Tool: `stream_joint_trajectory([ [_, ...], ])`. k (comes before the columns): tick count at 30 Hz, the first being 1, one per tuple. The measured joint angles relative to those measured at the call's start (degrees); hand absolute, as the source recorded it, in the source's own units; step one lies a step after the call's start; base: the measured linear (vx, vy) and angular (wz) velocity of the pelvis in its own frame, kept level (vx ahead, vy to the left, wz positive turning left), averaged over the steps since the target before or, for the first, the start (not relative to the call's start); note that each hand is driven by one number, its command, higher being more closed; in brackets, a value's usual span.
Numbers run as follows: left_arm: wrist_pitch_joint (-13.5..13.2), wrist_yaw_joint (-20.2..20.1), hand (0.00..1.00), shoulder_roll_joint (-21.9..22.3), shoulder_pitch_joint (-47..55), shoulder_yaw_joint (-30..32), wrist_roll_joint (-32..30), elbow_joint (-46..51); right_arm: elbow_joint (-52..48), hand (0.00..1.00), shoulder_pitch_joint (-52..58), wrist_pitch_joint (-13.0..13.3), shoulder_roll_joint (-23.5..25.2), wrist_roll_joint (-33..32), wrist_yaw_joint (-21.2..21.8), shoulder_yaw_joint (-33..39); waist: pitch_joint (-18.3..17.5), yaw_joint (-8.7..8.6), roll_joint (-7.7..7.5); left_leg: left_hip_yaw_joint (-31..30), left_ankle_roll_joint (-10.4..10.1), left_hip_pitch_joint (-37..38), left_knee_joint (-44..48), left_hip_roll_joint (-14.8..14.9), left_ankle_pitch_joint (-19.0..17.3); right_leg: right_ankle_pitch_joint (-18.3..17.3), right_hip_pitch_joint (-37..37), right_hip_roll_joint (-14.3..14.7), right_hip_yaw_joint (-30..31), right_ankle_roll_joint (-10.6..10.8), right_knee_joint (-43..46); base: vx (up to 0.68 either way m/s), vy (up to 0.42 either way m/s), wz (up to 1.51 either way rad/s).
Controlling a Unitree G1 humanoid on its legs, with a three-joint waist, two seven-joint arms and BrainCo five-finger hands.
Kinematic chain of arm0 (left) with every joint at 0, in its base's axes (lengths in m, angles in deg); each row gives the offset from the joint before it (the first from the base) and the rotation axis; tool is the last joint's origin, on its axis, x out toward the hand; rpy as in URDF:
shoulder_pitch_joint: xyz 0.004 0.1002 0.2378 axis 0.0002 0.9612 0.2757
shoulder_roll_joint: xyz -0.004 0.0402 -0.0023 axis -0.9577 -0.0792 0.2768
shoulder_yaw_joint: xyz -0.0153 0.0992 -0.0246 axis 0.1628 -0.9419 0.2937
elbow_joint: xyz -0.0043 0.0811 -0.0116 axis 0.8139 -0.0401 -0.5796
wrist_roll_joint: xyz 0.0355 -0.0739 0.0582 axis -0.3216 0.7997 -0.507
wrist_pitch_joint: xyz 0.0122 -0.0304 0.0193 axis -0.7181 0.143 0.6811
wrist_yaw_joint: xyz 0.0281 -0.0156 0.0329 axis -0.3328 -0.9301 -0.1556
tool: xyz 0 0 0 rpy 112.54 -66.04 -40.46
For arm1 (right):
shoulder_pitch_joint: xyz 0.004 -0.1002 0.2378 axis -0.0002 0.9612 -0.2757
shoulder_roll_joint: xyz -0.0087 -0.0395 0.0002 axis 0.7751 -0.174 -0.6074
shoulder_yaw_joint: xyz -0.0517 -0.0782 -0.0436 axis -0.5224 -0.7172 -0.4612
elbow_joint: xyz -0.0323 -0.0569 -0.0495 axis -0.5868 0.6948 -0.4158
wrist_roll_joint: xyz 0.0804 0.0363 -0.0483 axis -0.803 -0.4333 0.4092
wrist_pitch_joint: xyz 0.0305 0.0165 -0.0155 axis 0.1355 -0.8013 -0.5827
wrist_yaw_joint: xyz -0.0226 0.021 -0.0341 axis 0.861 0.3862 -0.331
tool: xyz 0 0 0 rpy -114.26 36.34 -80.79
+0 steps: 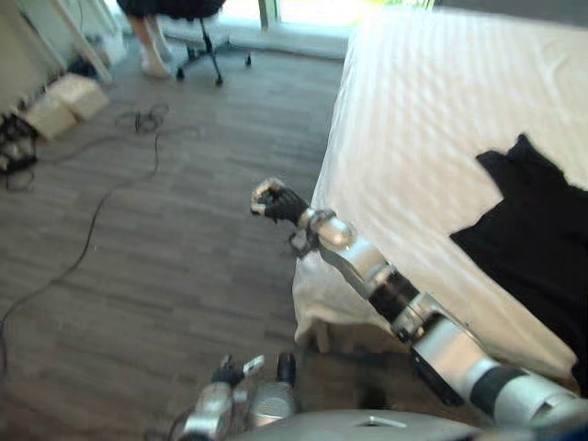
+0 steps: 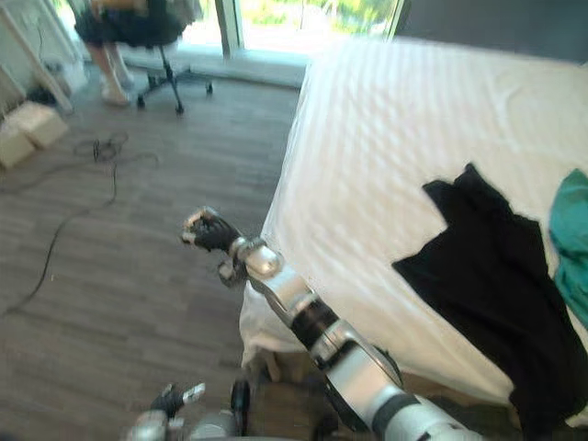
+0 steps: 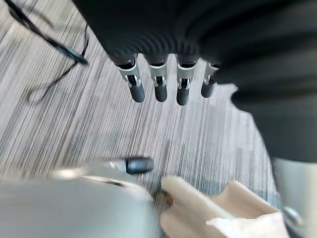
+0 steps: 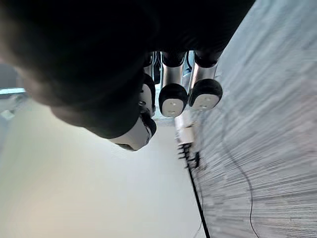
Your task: Tidy the bed and pick cloth on bed and put in laundry
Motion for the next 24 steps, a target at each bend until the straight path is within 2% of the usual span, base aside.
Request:
stream_joint_trajectory([
  [1, 0.0, 0.0, 0.00, 0.4, -2.1, 0.5, 0.8, 0.0, 1.1, 1.00, -1.6, 0.7, 0.0, 0.0, -0.4, 1.5, 1.6, 0.00, 0.09, 0.2, -0.2, -1.4, 0.0, 0.4, 0.5, 0.1, -1.5, 0.2, 0.0, -0.1, 0.3, -0.32, -0.010, 0.01],
  [2, 0.0, 0.2, 0.00, 1.5, -6.4, 1.9, 2.5, 0.2, 3.5, 1.00, -4.7, 2.4, -0.6, 0.1, -0.5, 4.6, 5.3, -0.11, 0.51, 0.5, -0.2, -4.2, 0.0, 0.9, 1.9, 0.7, -4.6, 0.2, -0.1, -0.6, 1.2, -0.24, 0.002, -0.01],
  [6, -0.1, 1.5, 0.00, 3.6, -12.6, 3.5, 6.8, 0.3, 8.2, 1.00, -7.6, 3.8, -4.4, 1.2, -0.3, 7.7, 10.8, -0.62, 1.59, 0.6, -0.1, -10.2, 0.3, 0.8, 4.7, 3.0, -10.9, -0.2, 0.1, -0.7, 2.2, -0.11, 0.020, -0.03],
  [8, 0.0, 2.2, 0.00, 4.3, -14.3, 4.1, 8.8, -0.1, 8.4, 1.00, -7.7, 3.9, -5.7, 1.9, -0.3, 9.0, 11.1, -0.57, 2.16, 0.6, 0.3, -12.8, 0.3, 0.7, 6.1, 3.2, -13.7, -0.6, 0.0, -0.6, 3.1, -0.02, 0.007, -0.02],
  [10, 0.2, 3.4, 0.00, 4.9, -17.2, 4.3, 11.7, -0.3, 9.8, 1.00, -10.3, 4.3, -6.4, 1.9, -0.2, 10.4, 11.9, -0.60, 3.65, 0.4, 0.0, -15.3, 0.4, 0.6, 6.8, 3.2, -17.0, -1.1, 0.0, -0.5, 4.8, 0.00, 0.000, 0.00],
  [13, 1.2, 3.4, 0.00, 6.2, -21.2, 4.3, 11.8, -0.4, 11.1, 1.00, -14.5, 4.4, -7.2, 1.7, -0.6, 11.8, 12.9, -0.42, 5.68, 0.1, -0.5, -18.0, 0.4, 0.5, 7.4, 1.7, -21.0, -2.2, 0.1, -0.5, 8.8, -0.01, -0.006, 0.01],
  [17, 2.0, 3.3, 0.00, 8.0, -24.1, 7.3, 11.8, -0.7, 10.3, 1.00, -14.8, 4.8, -7.6, -2.4, -1.2, 11.8, 13.0, -0.81, 5.92, 0.2, -0.9, -20.9, 0.4, 0.1, 7.2, -0.9, -26.6, -4.1, 0.4, -0.7, 14.9, -0.02, -0.019, 0.06],
  [20, 2.4, 4.1, 0.00, 10.6, -24.2, 10.5, 11.9, 0.6, 7.0, 1.00, -12.9, 4.8, -7.3, -6.3, -0.7, 11.6, 13.0, -1.57, 5.83, 3.4, -0.2, -21.2, 0.4, -0.5, 6.6, -2.8, -29.1, -6.1, 1.7, -0.6, 18.7, 0.01, 0.001, -0.01],
  [22, 2.8, 4.9, 0.00, 11.1, -24.0, 11.8, 12.8, 2.3, 5.1, 1.00, -11.0, 4.8, -6.1, -8.3, 0.4, 11.5, 13.0, -2.71, 5.71, 5.6, -0.1, -21.3, 0.4, -0.6, 6.6, -3.4, -29.9, -7.0, 2.0, -0.4, 19.9, 0.04, 0.006, -0.03],
  [24, 3.3, 5.7, 0.00, 10.9, -23.9, 13.4, 13.0, 4.7, 4.3, 1.00, -8.1, 5.2, -3.6, -7.8, 3.2, 11.5, 13.1, -4.44, 4.90, 6.9, 0.3, -20.7, 0.4, -1.0, 6.7, -4.2, -30.3, -7.8, 2.5, -0.3, 21.2, 0.07, 0.005, -0.03],
])
